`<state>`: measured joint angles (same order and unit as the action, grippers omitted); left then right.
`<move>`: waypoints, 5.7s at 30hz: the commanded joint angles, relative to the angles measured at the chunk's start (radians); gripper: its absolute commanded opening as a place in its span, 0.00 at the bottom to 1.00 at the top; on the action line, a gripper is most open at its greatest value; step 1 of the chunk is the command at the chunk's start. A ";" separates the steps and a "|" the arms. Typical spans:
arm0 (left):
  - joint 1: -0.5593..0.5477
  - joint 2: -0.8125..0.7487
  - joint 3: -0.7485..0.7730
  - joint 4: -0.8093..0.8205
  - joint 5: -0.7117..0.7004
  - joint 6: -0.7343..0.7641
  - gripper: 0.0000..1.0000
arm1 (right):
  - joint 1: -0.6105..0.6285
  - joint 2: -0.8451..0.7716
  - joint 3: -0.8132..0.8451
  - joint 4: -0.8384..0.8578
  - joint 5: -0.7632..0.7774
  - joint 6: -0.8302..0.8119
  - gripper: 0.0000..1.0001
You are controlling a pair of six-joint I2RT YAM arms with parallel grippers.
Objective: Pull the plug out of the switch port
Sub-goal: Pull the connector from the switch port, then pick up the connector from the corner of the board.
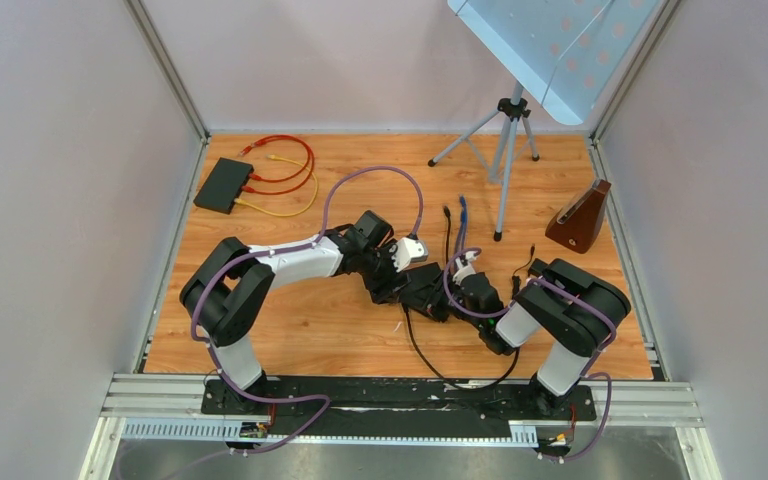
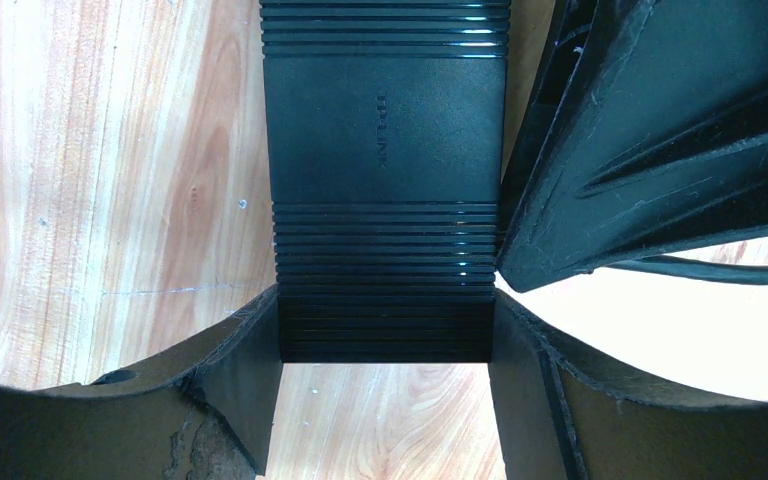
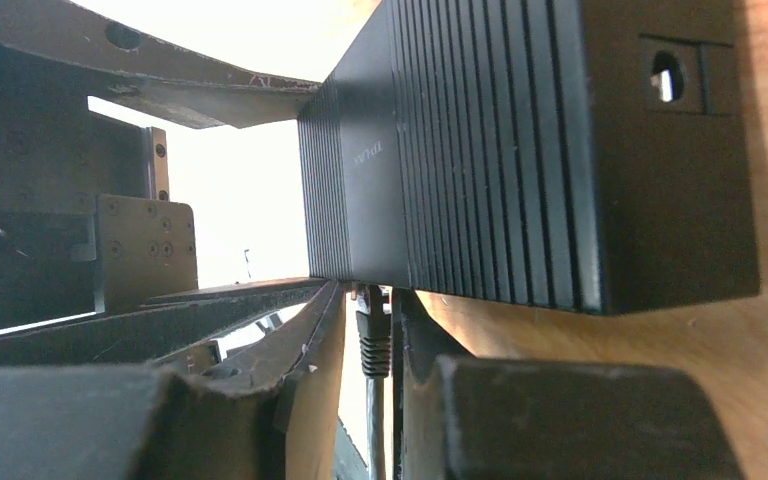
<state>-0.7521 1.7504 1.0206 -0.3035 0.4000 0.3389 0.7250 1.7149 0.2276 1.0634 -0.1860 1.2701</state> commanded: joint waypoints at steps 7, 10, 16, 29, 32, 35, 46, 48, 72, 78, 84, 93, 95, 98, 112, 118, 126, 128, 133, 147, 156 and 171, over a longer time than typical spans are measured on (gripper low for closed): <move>-0.015 0.039 0.017 -0.040 0.054 -0.033 0.65 | -0.010 -0.009 -0.001 0.062 -0.013 -0.003 0.04; -0.015 0.040 0.018 -0.041 0.054 -0.033 0.65 | -0.016 -0.009 0.007 0.039 -0.009 0.019 0.03; -0.018 0.038 0.016 -0.043 0.054 -0.034 0.65 | -0.022 -0.011 0.069 -0.122 -0.003 0.063 0.17; -0.029 0.050 0.020 -0.046 0.043 -0.040 0.64 | -0.041 -0.032 0.141 -0.342 -0.051 -0.053 0.00; -0.028 0.058 0.028 -0.054 0.039 -0.052 0.64 | -0.041 -0.050 0.130 -0.297 -0.155 -0.150 0.00; -0.027 0.065 0.030 -0.055 0.030 -0.063 0.64 | -0.047 -0.098 0.049 -0.149 -0.254 -0.180 0.00; -0.027 0.083 0.043 -0.062 0.013 -0.064 0.63 | -0.068 -0.084 0.118 -0.464 -0.114 -0.072 0.00; -0.027 0.084 0.044 -0.062 0.010 -0.068 0.63 | -0.090 -0.025 0.120 -0.323 -0.246 -0.043 0.00; -0.027 0.086 0.048 -0.077 0.041 -0.060 0.62 | -0.103 -0.038 0.028 -0.227 -0.029 0.096 0.38; -0.027 0.090 0.051 -0.081 0.040 -0.061 0.62 | -0.104 -0.078 0.020 -0.228 0.019 0.084 0.37; -0.028 0.098 0.052 -0.081 0.043 -0.064 0.61 | -0.102 -0.009 0.044 -0.158 -0.004 0.111 0.36; -0.028 0.097 0.051 -0.088 0.060 -0.065 0.61 | -0.103 0.058 0.046 -0.059 0.039 0.135 0.38; -0.028 0.099 0.051 -0.089 0.067 -0.064 0.60 | -0.102 0.062 0.042 -0.047 0.061 0.137 0.38; -0.028 0.098 0.052 -0.093 0.074 -0.064 0.60 | -0.102 0.063 0.034 -0.042 0.093 0.141 0.30; -0.021 0.128 0.136 -0.205 -0.072 -0.066 0.61 | -0.102 0.002 0.080 -0.263 -0.175 -0.155 0.00; -0.011 0.117 0.134 -0.213 -0.115 -0.063 0.61 | -0.109 -0.010 0.027 -0.225 -0.251 -0.151 0.00; -0.007 0.111 0.092 -0.246 -0.195 -0.035 0.60 | -0.128 0.000 0.016 -0.239 -0.304 -0.179 0.00; 0.000 0.100 0.074 -0.231 -0.200 -0.050 0.61 | -0.132 0.010 0.012 -0.213 -0.335 -0.180 0.00; 0.016 0.085 0.062 -0.217 -0.213 -0.062 0.60 | -0.152 0.066 -0.017 -0.077 -0.427 -0.065 0.00; 0.018 0.072 0.057 -0.225 -0.157 -0.029 0.64 | -0.158 -0.025 -0.035 -0.169 -0.340 -0.082 0.07; 0.017 -0.016 0.038 -0.210 -0.156 -0.047 0.99 | -0.159 -0.394 0.131 -0.900 -0.040 -0.378 0.52; 0.044 -0.356 -0.118 0.066 -0.375 -0.219 1.00 | -0.040 -0.557 0.227 -1.246 -0.129 -0.582 0.50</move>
<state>-0.7231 1.5368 0.9470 -0.4004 0.1379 0.2184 0.6159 1.1248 0.3702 -0.0776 -0.3092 0.7673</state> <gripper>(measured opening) 0.997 0.514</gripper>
